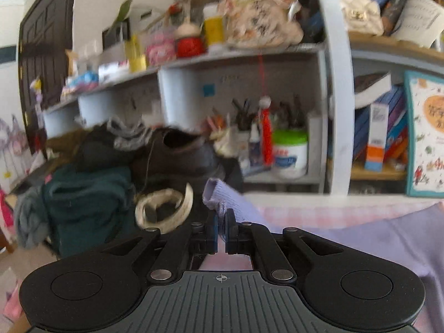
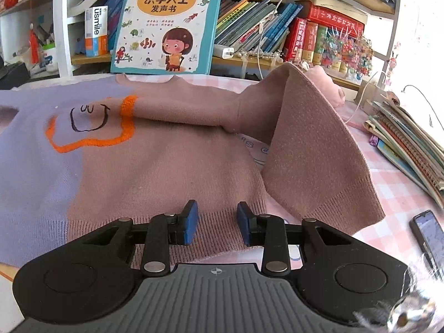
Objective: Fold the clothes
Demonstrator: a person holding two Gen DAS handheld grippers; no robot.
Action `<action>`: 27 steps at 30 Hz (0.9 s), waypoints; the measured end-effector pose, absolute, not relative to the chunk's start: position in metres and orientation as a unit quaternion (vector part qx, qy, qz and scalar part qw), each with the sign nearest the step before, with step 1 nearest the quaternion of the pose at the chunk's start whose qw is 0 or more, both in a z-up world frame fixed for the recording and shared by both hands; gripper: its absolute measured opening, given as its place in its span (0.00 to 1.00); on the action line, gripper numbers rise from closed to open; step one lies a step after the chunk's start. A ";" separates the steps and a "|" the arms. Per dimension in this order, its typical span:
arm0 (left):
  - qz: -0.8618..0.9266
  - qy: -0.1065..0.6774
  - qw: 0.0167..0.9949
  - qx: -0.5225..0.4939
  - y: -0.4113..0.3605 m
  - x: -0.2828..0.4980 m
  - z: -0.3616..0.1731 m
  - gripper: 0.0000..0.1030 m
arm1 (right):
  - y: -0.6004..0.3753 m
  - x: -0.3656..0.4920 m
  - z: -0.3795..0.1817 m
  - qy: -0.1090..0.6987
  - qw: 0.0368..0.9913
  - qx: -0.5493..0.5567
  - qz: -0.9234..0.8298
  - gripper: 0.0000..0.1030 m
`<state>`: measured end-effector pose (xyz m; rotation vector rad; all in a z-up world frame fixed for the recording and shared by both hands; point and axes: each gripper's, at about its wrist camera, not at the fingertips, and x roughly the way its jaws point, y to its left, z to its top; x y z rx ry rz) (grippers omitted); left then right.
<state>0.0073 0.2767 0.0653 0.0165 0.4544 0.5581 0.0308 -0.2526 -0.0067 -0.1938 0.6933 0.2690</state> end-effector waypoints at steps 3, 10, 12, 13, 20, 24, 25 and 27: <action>0.294 0.234 0.926 0.031 0.265 0.001 0.059 0.11 | -0.251 0.033 -0.005 0.342 0.925 -0.099 0.133 0.29; 0.112 0.224 0.968 0.007 0.181 -0.023 0.057 0.17 | -0.252 0.036 0.002 0.332 0.930 -0.085 0.133 0.29; 0.061 0.234 0.970 -0.009 0.161 -0.023 0.051 0.30 | -0.253 0.034 0.004 0.327 0.932 -0.077 0.134 0.29; 0.052 0.240 0.969 -0.008 0.154 -0.022 0.047 0.34 | -0.254 0.033 0.005 0.325 0.934 -0.072 0.133 0.29; -0.008 0.283 0.959 -0.005 0.109 -0.017 0.021 0.34 | -0.264 0.026 0.021 0.289 0.949 -0.054 0.112 0.29; -0.007 0.301 0.954 -0.010 0.106 -0.016 0.013 0.34 | -0.278 0.021 0.031 0.262 0.959 -0.070 0.079 0.29; -0.007 0.305 0.952 -0.017 0.109 -0.017 0.012 0.34 | -0.282 0.020 0.033 0.255 0.962 -0.075 0.068 0.29; -0.007 0.311 0.950 -0.025 0.112 -0.015 0.010 0.34 | -0.290 0.022 0.034 0.250 0.962 -0.100 0.042 0.29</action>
